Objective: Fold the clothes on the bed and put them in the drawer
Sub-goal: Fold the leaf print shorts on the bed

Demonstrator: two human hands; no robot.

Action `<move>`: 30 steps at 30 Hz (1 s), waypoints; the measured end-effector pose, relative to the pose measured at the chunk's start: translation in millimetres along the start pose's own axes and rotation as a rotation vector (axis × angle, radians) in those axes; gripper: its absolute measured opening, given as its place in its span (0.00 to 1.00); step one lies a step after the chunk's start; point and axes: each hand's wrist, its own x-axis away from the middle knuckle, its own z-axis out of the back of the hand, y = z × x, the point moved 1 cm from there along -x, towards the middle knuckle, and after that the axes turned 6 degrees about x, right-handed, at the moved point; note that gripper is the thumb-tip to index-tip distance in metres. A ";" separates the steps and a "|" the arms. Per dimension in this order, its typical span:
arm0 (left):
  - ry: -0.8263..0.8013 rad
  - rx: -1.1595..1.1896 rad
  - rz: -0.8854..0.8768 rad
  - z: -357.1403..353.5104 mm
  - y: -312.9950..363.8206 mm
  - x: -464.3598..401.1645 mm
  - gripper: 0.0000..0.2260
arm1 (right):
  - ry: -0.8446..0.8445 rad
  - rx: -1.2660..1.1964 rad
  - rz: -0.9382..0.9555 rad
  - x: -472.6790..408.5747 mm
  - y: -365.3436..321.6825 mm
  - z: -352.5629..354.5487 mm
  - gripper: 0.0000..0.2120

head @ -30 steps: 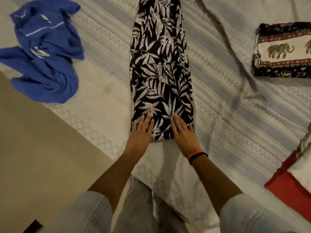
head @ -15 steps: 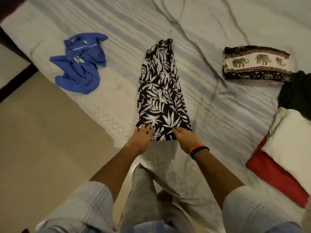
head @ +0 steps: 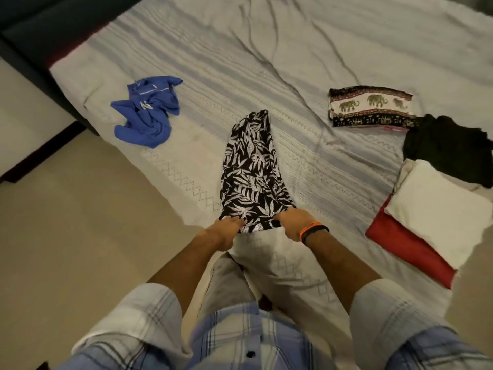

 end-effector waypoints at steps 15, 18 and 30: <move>0.226 0.359 0.131 158.1 -53.1 -88.2 0.21 | 0.196 -0.165 -0.095 -112.8 61.8 120.4 0.15; 0.283 0.464 0.135 195.2 -68.1 -118.5 0.20 | 0.208 -0.223 -0.128 -152.7 80.3 144.8 0.12; 0.337 0.748 0.290 267.9 -131.9 -247.6 0.19 | 0.120 -0.367 -0.216 -295.3 138.1 192.5 0.12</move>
